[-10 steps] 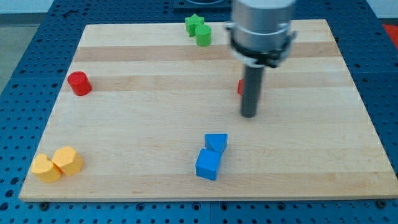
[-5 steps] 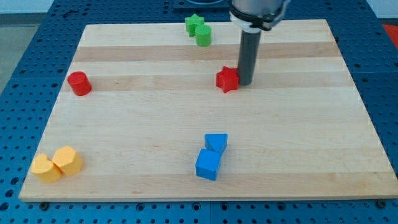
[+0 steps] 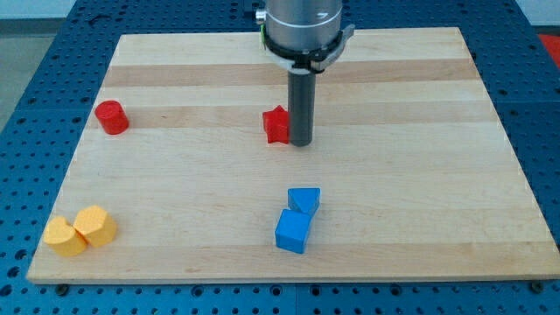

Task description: Slide red star to the red circle

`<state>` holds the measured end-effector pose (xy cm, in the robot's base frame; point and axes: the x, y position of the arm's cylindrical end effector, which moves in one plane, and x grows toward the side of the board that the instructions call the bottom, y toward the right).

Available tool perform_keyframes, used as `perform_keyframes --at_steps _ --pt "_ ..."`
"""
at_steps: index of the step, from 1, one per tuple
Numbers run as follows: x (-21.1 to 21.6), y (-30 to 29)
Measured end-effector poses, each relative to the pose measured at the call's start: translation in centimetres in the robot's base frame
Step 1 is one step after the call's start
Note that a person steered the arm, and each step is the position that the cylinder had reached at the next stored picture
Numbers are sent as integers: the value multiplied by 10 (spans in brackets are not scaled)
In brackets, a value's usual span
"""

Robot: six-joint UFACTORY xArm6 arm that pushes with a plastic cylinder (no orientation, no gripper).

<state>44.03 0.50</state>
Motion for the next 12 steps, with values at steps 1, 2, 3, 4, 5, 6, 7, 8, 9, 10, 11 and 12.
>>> perform_keyframes --at_steps 1,2,3,4,5,6,7,8,9,10,11,12 --pt "-17 -9" --pt "-48 -11" --pt "-54 -29" --pt "-53 -52" --pt "-48 -64" --pt "-40 -85" --pt "-31 -106" --pt "-31 -125" --pt "-31 -140" --pt "-36 -154" --pt "-48 -163" --pt "-60 -165"
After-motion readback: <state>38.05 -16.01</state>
